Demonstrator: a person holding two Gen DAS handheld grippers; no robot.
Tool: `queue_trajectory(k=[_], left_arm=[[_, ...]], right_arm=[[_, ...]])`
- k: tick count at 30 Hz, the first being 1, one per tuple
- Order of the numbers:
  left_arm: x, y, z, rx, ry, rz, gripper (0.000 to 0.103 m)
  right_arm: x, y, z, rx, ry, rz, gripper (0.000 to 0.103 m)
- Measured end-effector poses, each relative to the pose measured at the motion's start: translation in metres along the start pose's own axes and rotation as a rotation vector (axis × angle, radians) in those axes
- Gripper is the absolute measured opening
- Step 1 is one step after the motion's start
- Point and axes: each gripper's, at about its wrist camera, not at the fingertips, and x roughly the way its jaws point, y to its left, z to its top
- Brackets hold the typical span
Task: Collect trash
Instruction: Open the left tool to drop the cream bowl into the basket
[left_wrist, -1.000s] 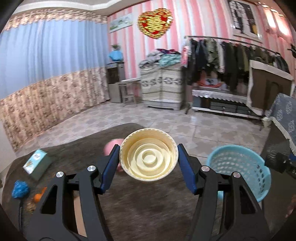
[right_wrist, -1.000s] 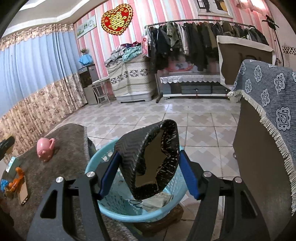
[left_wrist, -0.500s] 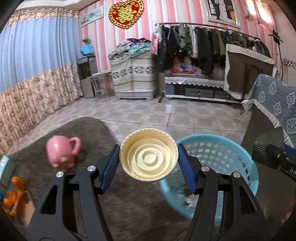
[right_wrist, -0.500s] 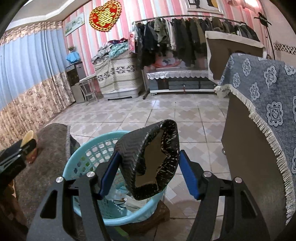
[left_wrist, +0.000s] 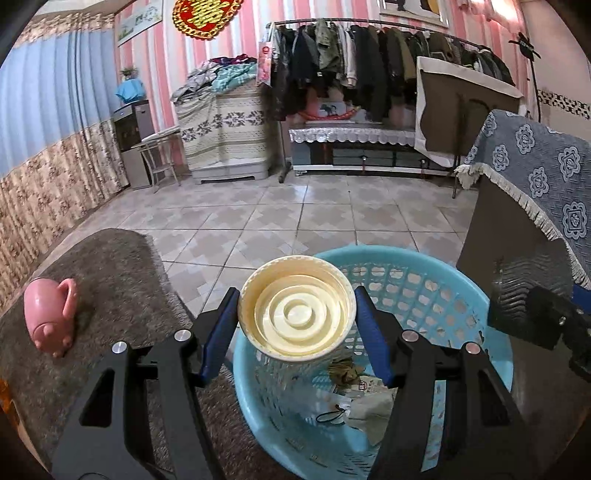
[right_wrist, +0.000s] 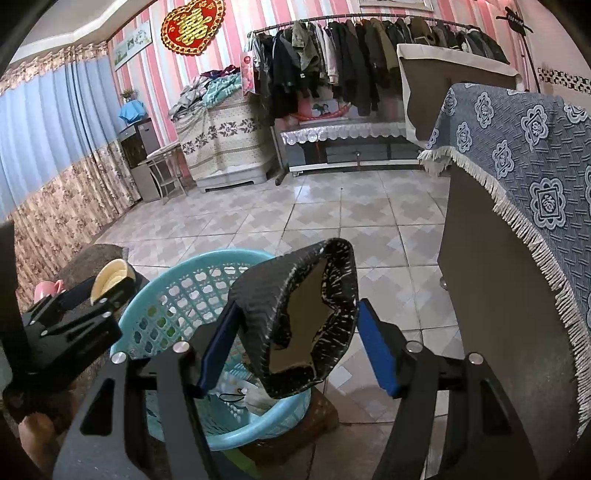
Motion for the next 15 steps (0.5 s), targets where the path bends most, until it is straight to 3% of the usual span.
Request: queue_trajectory(k=[2, 3, 6, 10, 15], left_arm=[[0.000, 0.003, 0.002, -0.010, -0.006, 0.014, 0.078], [-0.002, 0.004, 0.002, -0.015, -0.016, 0.023, 0.081], [-0.007, 0.017, 0.005, -0.027, -0.031, 0.049, 0.083], [-0.017, 0.039, 0.011, -0.063, -0.053, 0.121, 0.094], [-0.040, 0.065, 0.012, -0.085, -0.096, 0.190, 0.098]], right_arm=[[0.002, 0.004, 0.000, -0.007, 0.004, 0.003, 0.065], [0.002, 0.005, 0.000, -0.010, 0.005, 0.004, 0.065], [0.006, 0.009, 0.000, -0.014, 0.010, 0.010, 0.065], [0.011, 0.021, -0.001, -0.024, 0.014, 0.018, 0.065], [0.021, 0.043, -0.005, -0.025, 0.030, 0.043, 0.065]])
